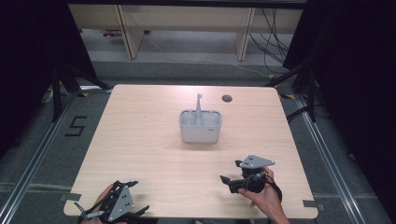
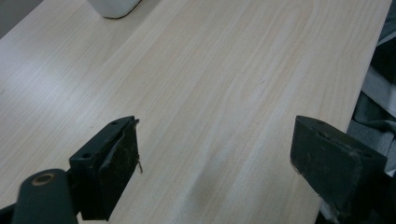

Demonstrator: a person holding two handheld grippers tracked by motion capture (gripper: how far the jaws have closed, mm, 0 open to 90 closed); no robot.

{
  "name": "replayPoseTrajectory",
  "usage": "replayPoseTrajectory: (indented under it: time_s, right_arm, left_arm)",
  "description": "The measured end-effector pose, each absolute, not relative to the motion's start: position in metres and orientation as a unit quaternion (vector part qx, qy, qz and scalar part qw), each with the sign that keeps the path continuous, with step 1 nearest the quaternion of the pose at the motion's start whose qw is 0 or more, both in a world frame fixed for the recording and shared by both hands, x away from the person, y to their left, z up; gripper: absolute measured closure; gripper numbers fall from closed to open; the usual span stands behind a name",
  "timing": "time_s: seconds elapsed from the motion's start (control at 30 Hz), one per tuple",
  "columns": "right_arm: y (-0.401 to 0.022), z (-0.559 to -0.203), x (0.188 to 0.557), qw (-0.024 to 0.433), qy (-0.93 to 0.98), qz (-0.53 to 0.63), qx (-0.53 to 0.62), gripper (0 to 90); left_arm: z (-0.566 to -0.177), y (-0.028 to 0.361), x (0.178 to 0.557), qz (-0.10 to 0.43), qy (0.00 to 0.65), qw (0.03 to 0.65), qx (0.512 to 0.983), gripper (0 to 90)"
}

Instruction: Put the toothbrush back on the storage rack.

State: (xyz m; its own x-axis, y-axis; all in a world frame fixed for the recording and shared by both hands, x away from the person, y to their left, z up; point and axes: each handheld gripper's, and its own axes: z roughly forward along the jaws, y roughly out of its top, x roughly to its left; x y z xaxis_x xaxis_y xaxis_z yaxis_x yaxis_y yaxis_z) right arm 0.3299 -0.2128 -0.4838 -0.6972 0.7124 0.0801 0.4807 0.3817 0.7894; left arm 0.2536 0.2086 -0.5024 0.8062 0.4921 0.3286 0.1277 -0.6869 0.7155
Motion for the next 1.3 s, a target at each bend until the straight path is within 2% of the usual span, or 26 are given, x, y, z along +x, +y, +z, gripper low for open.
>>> replayPoseTrajectory:
  time_s: [0.27,0.6,0.83,1.17,1.3]
  right_arm:
    - [-0.214,-0.489,0.317,0.127,0.837,0.405,0.345,16.7]
    - [-0.221,-0.491,0.308,0.137,0.843,0.392,0.342,16.3]
    - [-0.224,-0.492,0.299,0.126,0.838,0.384,0.367,16.3]
    - [-0.229,-0.494,0.292,0.153,0.847,0.374,0.346,16.3]
    - [-0.229,-0.494,0.290,0.141,0.846,0.367,0.360,16.3]
  left_arm:
    - [-0.503,0.208,0.253,0.256,0.176,0.356,0.881,14.9]
    - [-0.502,0.209,0.253,0.253,0.170,0.348,0.887,14.9]
    - [-0.502,0.209,0.254,0.258,0.168,0.344,0.887,14.9]
    - [-0.503,0.208,0.253,0.253,0.168,0.345,0.888,14.9]
    - [-0.503,0.208,0.253,0.253,0.168,0.345,0.888,14.9]
